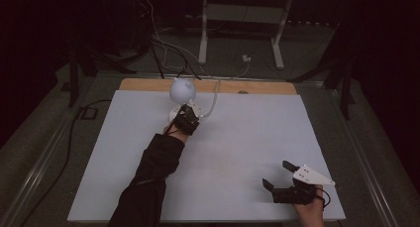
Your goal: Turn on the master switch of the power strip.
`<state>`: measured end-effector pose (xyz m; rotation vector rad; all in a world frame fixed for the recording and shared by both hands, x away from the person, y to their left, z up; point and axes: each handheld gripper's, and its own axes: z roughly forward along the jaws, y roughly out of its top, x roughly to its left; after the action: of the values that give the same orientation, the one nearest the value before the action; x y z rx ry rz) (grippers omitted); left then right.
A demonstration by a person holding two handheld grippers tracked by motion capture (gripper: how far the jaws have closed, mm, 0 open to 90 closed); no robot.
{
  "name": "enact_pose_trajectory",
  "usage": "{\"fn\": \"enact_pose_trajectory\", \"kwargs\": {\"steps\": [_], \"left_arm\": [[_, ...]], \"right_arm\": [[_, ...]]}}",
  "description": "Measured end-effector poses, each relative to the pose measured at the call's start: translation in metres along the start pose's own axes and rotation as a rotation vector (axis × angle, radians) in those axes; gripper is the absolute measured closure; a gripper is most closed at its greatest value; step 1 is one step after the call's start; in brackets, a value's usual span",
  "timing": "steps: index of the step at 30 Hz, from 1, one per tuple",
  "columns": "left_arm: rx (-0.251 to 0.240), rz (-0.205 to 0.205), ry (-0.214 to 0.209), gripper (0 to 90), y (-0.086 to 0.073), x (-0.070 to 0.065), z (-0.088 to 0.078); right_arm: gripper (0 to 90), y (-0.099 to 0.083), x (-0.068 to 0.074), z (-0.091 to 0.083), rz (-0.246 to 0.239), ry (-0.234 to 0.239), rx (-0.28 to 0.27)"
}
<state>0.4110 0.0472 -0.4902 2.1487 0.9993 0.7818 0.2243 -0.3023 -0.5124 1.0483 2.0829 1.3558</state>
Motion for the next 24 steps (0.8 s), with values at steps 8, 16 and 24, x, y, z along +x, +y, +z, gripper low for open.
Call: {"fn": "enact_pose_trajectory", "kwargs": {"steps": [8, 16, 24], "left_arm": [[0.021, -0.054, -0.065, 80.8, 0.000, 0.002, -0.013], [0.028, -0.061, -0.144, 61.4, -0.001, -0.001, -0.027], [0.038, -0.067, -0.219, 25.0, -0.002, 0.002, -0.042]], "right_arm": [[0.0, 0.001, 0.001, 0.000, -0.004, 0.002, -0.004], [0.0, 0.001, 0.001, -0.001, -0.003, -0.001, -0.007], [0.0, 0.001, 0.001, -0.001, -0.008, -0.001, -0.007]]}}
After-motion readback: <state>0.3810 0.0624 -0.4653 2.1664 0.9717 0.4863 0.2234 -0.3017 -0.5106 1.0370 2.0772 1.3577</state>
